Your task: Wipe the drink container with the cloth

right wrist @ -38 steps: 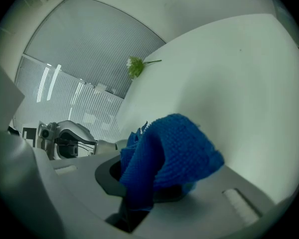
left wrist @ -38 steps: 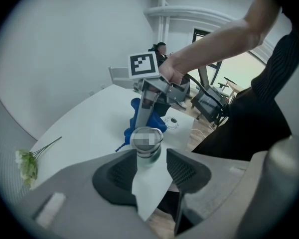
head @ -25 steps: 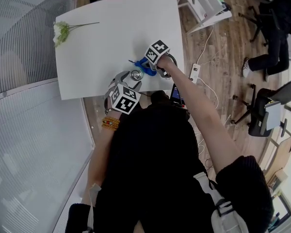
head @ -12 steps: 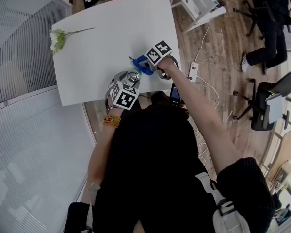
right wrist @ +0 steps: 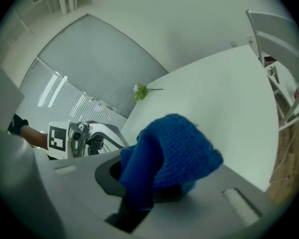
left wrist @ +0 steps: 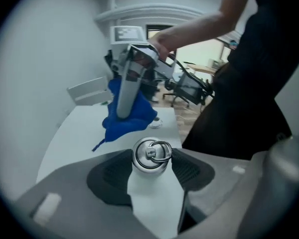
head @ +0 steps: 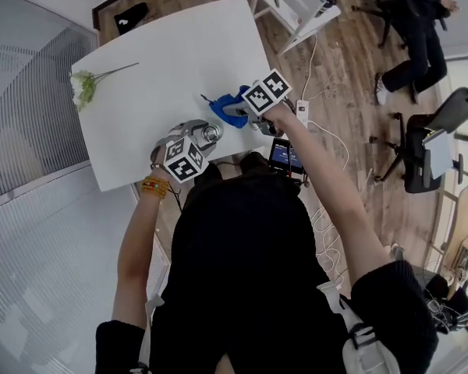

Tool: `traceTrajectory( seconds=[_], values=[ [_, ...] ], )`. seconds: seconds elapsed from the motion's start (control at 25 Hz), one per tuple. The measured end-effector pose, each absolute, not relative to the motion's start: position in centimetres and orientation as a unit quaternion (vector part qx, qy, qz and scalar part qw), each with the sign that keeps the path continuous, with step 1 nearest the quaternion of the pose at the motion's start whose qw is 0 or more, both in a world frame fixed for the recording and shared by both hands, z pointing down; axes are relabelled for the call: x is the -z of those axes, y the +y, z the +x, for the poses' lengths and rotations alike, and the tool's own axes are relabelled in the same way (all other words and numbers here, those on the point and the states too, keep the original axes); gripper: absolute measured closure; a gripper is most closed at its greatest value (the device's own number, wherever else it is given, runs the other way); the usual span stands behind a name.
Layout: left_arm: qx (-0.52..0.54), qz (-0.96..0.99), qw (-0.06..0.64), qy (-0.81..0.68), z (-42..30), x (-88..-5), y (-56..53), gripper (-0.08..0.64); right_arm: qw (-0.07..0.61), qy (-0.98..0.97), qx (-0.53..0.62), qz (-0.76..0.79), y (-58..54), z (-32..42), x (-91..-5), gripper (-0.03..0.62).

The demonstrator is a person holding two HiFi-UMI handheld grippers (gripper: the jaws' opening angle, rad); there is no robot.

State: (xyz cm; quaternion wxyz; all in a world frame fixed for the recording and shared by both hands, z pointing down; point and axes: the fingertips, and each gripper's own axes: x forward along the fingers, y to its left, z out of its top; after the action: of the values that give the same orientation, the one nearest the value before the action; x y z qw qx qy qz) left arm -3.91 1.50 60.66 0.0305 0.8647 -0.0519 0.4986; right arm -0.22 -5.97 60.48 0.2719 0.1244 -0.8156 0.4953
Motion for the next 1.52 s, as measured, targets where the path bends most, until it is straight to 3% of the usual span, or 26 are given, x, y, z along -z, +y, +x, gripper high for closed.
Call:
traceTrajectory(
  seconds=[0.16, 0.28, 0.56, 0.68, 0.84, 1.12, 1.52],
  values=[
    [-0.522, 0.850, -0.036, 0.063, -3.3, -60.5, 1.4, 0.301, 0.266, -0.819, -0.495, 0.113, -5.1, -0.6, -59.7, 0.503],
    [-0.545, 0.838, -0.026, 0.034, -3.3, -60.5, 0.7, 0.270, 0.265, -0.822, -0.495, 0.094, -5.0, -0.8, -59.5, 0.503],
    [-0.488, 0.831, 0.186, -0.192, -5.7, -60.5, 1.6, 0.282, 0.308, -0.841, -0.445, -0.013, -6.8, -3.2, -58.3, 0.505],
    [-0.447, 0.830, 0.232, -0.241, -5.5, -60.4, 2.4, 0.282, 0.347, -0.838, -0.414, -0.072, -6.9, -4.6, -58.3, 0.505],
    [-0.424, 0.827, 0.228, -0.292, -5.4, -60.6, 2.0, 0.282, 0.399, -0.813, -0.393, -0.157, -6.1, -6.5, -59.4, 0.505],
    [-0.408, 0.819, 0.176, -0.363, -3.8, -59.5, 1.4, 0.314, 0.424, -0.762, -0.419, -0.252, -4.6, -7.9, -59.9, 0.508],
    [-0.395, 0.807, 0.175, -0.402, -4.0, -60.0, 1.1, 0.339, 0.454, -0.727, -0.425, -0.290, -3.5, -8.0, -61.7, 0.508]
  ],
)
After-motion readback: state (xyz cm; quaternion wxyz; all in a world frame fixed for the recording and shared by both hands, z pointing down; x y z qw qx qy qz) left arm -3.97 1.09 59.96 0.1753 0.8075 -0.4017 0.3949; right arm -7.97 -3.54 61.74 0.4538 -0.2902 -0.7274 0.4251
